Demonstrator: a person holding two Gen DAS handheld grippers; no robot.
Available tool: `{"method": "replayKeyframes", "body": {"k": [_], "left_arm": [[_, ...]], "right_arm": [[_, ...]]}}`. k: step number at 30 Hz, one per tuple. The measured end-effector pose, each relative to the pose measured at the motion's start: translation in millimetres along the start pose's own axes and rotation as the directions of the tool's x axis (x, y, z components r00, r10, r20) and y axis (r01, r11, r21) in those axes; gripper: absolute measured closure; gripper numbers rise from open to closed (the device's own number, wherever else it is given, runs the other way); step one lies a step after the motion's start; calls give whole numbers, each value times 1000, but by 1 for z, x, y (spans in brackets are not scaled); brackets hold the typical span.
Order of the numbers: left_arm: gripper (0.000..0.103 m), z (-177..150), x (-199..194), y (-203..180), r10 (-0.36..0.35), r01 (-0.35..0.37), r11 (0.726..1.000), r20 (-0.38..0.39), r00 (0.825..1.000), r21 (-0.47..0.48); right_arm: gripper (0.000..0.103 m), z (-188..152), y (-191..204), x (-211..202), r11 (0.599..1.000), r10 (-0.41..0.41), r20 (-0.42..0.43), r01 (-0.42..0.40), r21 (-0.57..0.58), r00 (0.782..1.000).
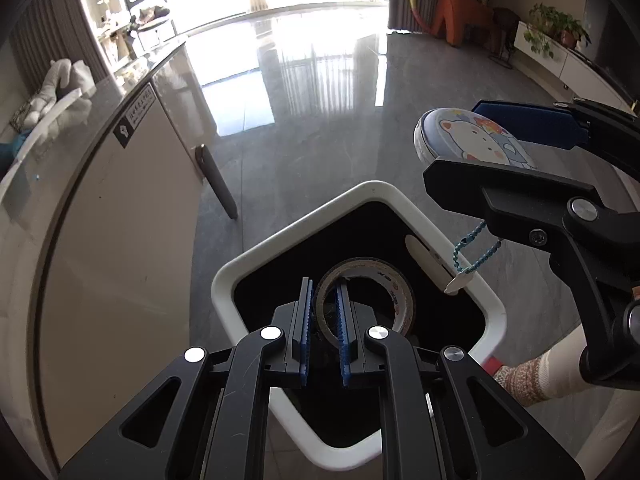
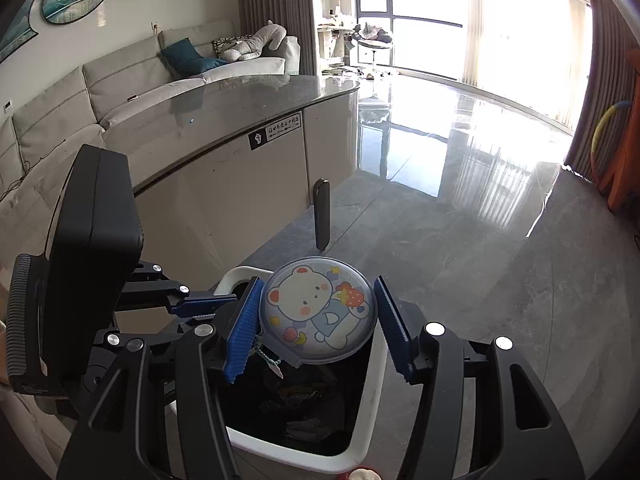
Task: Collect trash
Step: 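Carry the tape roll and pouch in both grippers over the white bin, then open the left gripper to drop the tape roll while the right gripper drops the pouch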
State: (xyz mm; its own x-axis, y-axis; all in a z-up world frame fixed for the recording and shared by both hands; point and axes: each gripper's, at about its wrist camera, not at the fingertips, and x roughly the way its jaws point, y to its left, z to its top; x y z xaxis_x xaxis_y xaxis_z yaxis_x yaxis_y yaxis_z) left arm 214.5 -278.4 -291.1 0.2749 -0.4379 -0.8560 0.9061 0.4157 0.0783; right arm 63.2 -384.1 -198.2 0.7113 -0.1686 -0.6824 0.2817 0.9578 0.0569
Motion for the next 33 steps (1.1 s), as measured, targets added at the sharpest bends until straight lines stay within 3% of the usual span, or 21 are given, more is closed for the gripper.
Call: {"method": "replayKeyframes", "body": {"k": [2,4,5,6,9,16,20,26,33], "left_arm": [[90,-1,5,-1,-27,27,1000,-23,999,6],[55,0,13,-2,-29,30,999,-70,997,16],[8,0,15,-3,18,-17,1000,-71,997,12],[5,0,12,-3,71,-70,997,-42,997,15],[5,2,7,-9,111,-110,990,-6,994,82],[5,-3,1,-8,172,-172,979,10,985,112],[5,-7,-8,-4,254,-255,960,30,967,111],[5,-9,-18,33,321,-320,947,-6,947,8],[5,-14,-33,62,305,-303,947,6,952,-104]], "right_arm": [[46,-1,2,2,1000,1,-9,-1,-1,1000],[46,1,1,4,1000,3,-20,-3,4,1000],[46,0,1,5,1000,-4,-27,4,0,1000],[46,0,0,6,1000,-1,-34,1,4,999],[45,-1,0,6,1000,1,-42,-1,3,999],[45,-3,5,10,1000,5,-64,-6,-18,998],[45,-6,11,15,999,9,-82,-12,-38,997],[45,-10,17,22,998,15,-106,-22,-61,994],[45,-7,25,27,997,18,-117,-27,-78,993]]}}
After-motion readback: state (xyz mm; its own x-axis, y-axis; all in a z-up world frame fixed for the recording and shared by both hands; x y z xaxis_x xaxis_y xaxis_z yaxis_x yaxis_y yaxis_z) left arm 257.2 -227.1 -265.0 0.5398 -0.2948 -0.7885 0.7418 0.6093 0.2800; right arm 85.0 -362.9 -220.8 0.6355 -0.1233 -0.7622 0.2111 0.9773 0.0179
